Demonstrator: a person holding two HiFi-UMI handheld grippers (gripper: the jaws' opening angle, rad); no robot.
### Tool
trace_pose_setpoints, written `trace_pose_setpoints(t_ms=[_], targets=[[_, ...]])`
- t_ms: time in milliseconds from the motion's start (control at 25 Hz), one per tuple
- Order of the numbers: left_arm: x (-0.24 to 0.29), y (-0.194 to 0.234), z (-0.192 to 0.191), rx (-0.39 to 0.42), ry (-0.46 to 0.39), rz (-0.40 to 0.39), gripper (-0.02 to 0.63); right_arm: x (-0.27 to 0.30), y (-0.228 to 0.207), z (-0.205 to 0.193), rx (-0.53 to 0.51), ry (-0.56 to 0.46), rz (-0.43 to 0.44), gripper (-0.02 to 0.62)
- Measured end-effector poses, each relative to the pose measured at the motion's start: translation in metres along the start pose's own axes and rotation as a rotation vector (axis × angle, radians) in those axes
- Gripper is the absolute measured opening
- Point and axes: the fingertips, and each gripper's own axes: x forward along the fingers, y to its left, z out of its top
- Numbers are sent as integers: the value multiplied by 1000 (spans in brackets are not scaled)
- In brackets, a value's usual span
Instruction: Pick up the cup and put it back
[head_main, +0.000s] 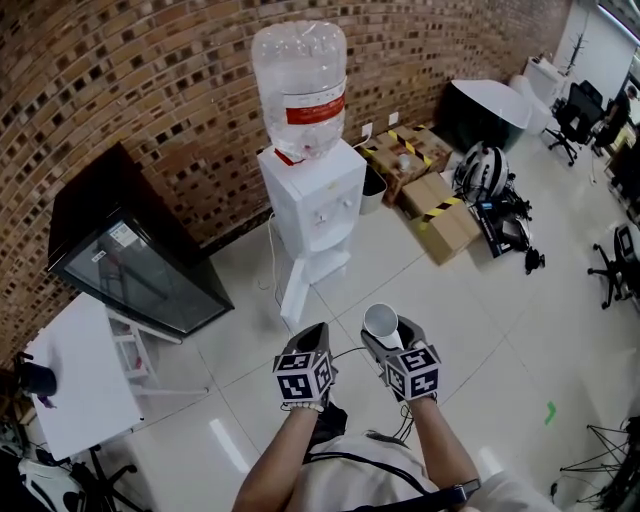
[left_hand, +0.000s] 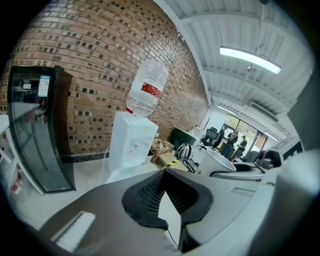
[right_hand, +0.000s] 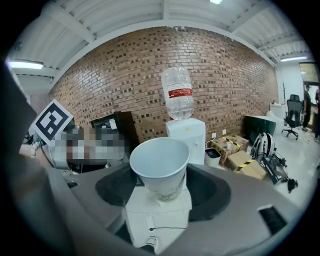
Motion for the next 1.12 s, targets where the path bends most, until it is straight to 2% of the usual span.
trace_pose_setpoints(t_ms=[320,560,920,1120], targets=[[14,25,10,19,4,-21,0,41,7,0,-17,8,-8,318],[30,43,-3,4,29,-10,0,70,3,-6,-40,24,-2,318],[73,75,-29,-17,40,34,0,128,-38,-38,-38,52,-3,318],[109,95,-48,-16,40,27,0,164,-73,-65,-40,57,-1,318]])
